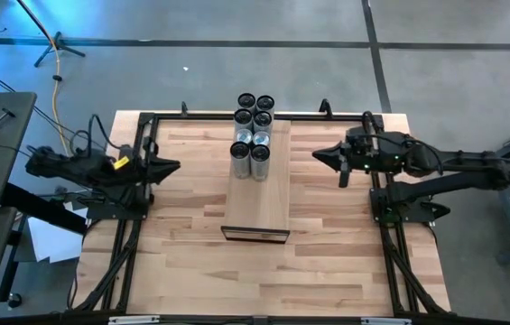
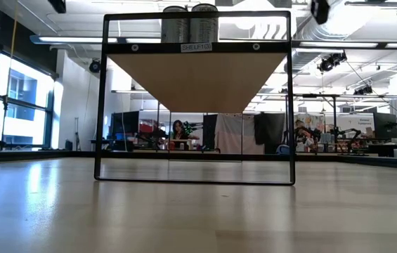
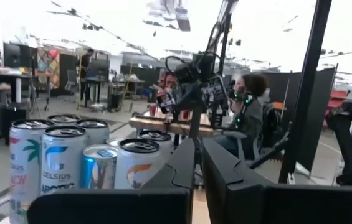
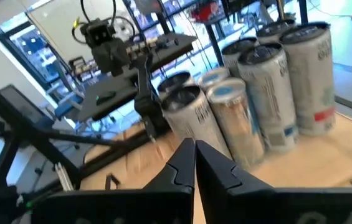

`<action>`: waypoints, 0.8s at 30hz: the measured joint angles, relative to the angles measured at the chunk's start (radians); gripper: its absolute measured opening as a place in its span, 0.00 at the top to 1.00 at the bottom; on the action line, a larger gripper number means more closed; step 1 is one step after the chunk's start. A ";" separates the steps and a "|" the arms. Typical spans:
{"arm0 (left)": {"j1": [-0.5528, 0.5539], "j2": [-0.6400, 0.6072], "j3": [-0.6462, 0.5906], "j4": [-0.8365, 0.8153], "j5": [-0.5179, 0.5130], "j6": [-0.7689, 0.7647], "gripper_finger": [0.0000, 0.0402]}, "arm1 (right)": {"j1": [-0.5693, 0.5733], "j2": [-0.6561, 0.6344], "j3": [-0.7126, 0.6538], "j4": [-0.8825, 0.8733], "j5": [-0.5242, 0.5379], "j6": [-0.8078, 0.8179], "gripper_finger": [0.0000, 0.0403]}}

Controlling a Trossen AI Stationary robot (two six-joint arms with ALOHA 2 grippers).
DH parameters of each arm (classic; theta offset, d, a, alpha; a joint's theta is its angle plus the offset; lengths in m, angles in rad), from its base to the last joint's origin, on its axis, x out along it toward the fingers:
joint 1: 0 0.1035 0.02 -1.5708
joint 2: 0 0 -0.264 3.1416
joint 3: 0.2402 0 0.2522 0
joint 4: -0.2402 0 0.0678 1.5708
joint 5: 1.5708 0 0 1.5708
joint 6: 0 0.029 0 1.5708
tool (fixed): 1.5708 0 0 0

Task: Place canned beverage on shelf
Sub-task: Return to Home Position

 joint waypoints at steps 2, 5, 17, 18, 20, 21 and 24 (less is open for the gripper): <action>0.001 -0.029 -0.023 0.006 -0.003 0.009 0.99 | 0.000 -0.031 0.000 -0.051 -0.003 0.002 1.00; 0.022 -0.075 -0.089 0.044 -0.004 -0.006 1.00 | 0.000 -0.069 0.000 -0.102 -0.003 -0.003 1.00; 0.104 -0.186 -0.401 0.389 0.058 -0.151 1.00 | 0.000 -0.114 0.000 -0.123 -0.020 0.010 1.00; 0.106 -0.191 -0.411 0.386 0.058 -0.156 1.00 | 0.000 -0.111 0.000 -0.124 -0.027 0.019 1.00; 0.110 -0.204 -0.431 0.397 0.058 -0.176 1.00 | 0.000 -0.108 0.000 -0.130 -0.043 0.028 1.00; 0.111 -0.211 -0.442 0.401 0.059 -0.187 1.00 | 0.000 -0.108 0.000 -0.130 -0.051 0.028 1.00; 0.111 -0.223 -0.467 0.399 0.064 -0.227 1.00 | 0.000 -0.107 0.000 -0.128 -0.059 0.028 1.00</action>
